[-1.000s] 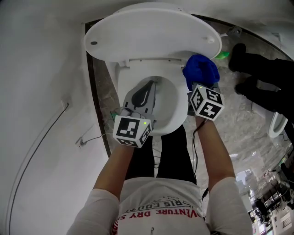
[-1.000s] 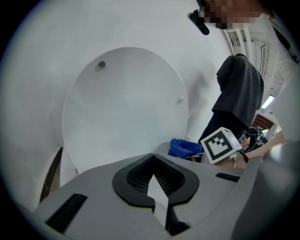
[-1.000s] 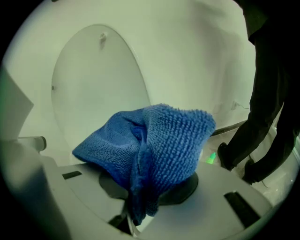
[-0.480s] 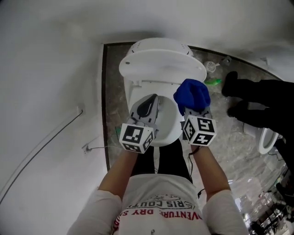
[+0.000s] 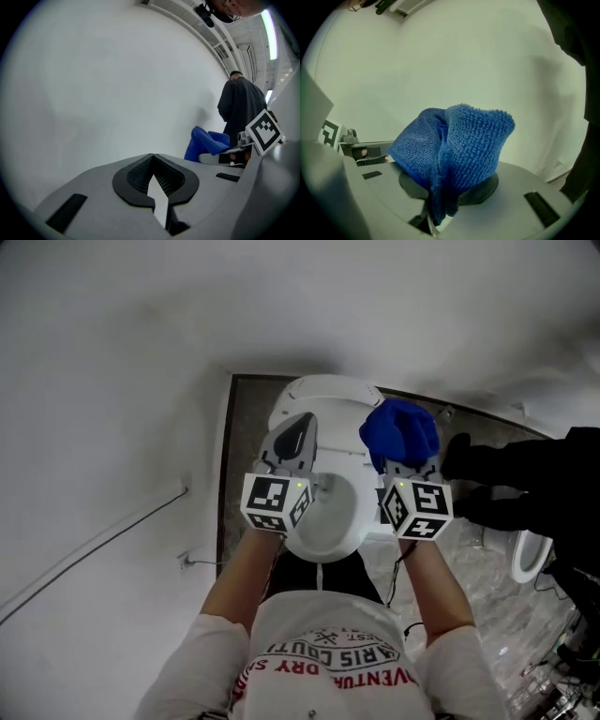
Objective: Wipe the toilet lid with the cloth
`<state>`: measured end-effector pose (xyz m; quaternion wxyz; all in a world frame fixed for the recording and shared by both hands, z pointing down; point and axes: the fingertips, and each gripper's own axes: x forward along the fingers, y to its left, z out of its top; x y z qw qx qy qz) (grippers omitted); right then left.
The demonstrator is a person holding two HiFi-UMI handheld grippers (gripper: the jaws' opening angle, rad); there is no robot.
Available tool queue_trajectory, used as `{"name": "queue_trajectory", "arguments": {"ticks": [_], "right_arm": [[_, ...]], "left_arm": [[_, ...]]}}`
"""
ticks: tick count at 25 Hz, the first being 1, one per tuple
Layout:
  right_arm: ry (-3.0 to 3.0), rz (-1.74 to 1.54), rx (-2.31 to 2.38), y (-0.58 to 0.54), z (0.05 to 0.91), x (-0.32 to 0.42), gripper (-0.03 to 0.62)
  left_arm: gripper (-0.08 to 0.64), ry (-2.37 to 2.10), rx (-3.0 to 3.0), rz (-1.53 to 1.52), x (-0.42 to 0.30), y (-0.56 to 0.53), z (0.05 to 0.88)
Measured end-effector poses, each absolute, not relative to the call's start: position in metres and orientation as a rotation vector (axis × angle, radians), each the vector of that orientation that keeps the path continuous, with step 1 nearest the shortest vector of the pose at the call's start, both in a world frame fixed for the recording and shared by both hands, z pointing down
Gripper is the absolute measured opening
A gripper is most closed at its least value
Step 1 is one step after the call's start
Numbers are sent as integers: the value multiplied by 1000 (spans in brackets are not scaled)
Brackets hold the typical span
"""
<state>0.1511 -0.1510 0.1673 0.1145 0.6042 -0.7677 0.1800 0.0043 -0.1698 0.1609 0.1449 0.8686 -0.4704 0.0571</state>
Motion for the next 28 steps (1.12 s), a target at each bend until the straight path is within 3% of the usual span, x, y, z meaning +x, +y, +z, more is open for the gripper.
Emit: {"name": "queue_trajectory", "arguments": {"ticks": [8,18,28], "right_arm": [[-2288,424,1772,-195,130,149,94],[-2196,487,1717,-237,183,154,94],[-2183,590,1687,-227,204,150,94]], "left_arm": [[6,-1347,2492,243,19,-223,151],[6,-1296,2365,230,25,-253,188],[6,-1288,2446,460,28,-248,213]]}}
